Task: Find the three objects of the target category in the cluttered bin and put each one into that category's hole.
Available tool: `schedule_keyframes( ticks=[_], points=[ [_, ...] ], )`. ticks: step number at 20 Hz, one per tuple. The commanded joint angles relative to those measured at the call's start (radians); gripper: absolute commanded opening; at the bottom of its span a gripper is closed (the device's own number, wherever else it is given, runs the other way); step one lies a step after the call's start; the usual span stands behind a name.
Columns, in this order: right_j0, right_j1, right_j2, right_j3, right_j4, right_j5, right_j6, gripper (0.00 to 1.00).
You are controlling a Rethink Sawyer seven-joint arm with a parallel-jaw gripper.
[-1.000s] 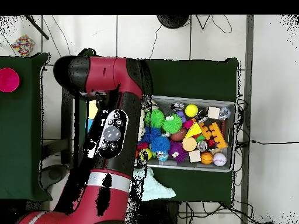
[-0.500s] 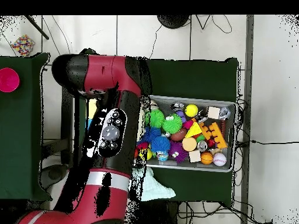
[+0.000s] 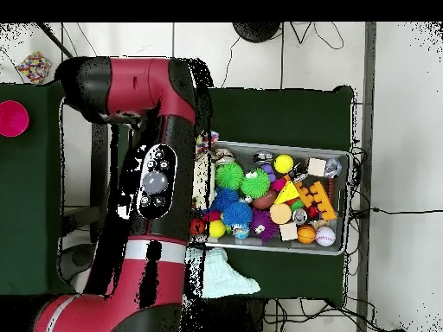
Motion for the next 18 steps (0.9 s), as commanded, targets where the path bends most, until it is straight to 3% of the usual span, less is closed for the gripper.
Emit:
schedule_keyframes(
  ticks=[1,4,8,11,18],
  points=[
    [-0.084,0.088,-0.091,-0.298,0.104,0.167,0.330,0.00],
    [-0.127,0.120,-0.168,-0.377,0.149,0.209,0.273,0.00],
    [-0.211,0.160,-0.327,-0.492,0.222,0.309,0.103,0.00],
    [-0.252,0.167,-0.402,-0.516,0.296,0.328,0.008,0.00],
    [-0.309,0.171,-0.568,-0.555,0.376,0.314,-0.204,0.00]
  ],
)
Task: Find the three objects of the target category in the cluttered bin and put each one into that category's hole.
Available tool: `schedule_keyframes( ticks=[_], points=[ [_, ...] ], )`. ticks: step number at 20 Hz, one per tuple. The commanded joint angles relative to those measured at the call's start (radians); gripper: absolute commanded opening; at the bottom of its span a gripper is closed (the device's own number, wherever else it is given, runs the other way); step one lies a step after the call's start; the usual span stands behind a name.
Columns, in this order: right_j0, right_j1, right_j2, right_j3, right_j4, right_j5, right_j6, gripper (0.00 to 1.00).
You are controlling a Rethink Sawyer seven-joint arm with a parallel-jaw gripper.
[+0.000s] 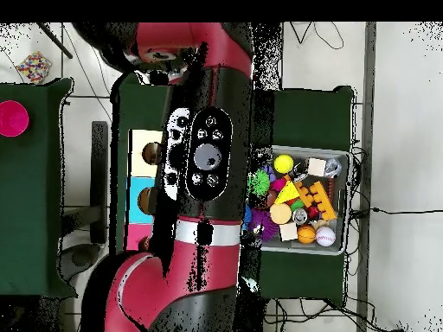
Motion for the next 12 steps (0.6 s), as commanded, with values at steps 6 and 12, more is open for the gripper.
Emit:
schedule_keyframes(
  ticks=[6,12],
  points=[
    [-0.077,0.072,-0.224,-0.076,0.103,-0.084,-0.206,0.00],
    [-0.160,0.089,-0.354,-0.113,0.228,-0.048,-0.459,0.00]
  ],
)
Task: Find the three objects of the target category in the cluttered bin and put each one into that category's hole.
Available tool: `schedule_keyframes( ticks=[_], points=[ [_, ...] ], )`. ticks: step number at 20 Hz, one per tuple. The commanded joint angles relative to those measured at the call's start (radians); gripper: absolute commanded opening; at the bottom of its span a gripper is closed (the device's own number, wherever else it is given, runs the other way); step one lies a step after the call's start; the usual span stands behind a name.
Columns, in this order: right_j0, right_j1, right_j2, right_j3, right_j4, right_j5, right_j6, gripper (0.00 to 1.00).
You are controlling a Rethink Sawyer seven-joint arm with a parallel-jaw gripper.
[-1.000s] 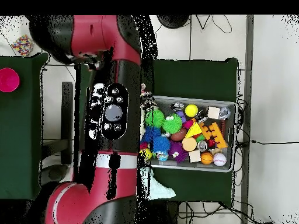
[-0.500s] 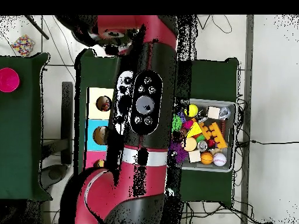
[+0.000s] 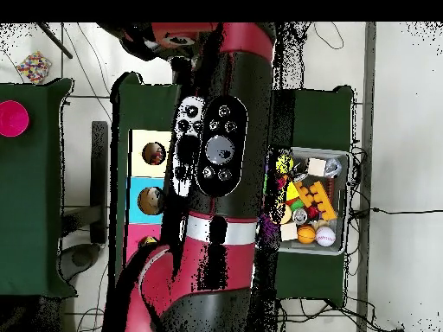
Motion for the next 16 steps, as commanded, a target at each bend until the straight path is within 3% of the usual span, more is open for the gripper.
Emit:
schedule_keyframes(
  ticks=[1,5,7,10,12,16],
  points=[
    [-0.083,0.086,-0.151,-0.021,0.160,-0.052,-0.419,0.00],
    [-0.097,0.120,-0.117,-0.001,0.213,-0.059,-0.433,0.00],
    [-0.102,0.125,-0.116,0.001,0.201,-0.077,-0.452,0.00],
    [-0.089,0.140,-0.056,0.021,0.170,-0.137,-0.411,0.00],
    [-0.073,0.144,-0.009,0.044,0.156,-0.142,-0.367,0.00],
    [-0.065,0.148,0.013,0.058,0.140,-0.120,-0.385,0.00]
  ],
)
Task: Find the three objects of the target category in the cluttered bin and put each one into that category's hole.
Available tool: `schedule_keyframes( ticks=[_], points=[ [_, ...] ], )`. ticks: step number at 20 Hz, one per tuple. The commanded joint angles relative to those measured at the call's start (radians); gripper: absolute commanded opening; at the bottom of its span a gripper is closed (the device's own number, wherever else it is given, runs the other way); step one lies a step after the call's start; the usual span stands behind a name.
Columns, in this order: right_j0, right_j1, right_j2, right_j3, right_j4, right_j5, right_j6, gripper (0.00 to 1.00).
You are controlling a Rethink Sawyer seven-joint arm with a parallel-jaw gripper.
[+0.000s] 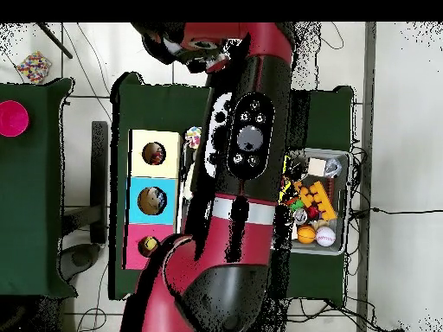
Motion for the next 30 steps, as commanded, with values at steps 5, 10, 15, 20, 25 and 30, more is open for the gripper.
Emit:
schedule_keyframes(
  ticks=[5,10,15,20,25,30],
  points=[
    [0.015,0.066,0.130,0.120,-0.062,-0.023,-0.228,0.00],
    [0.025,0.063,0.170,0.142,-0.094,-0.024,-0.213,0.00],
    [0.038,0.050,0.197,0.158,-0.141,-0.014,-0.210,0.00],
    [0.034,0.047,0.231,0.144,-0.183,-0.019,-0.259,1.00],
    [0.031,0.047,0.210,0.132,-0.184,0.018,-0.261,1.00],
    [0.028,0.040,0.178,0.127,-0.164,0.025,-0.181,1.00]
  ],
)
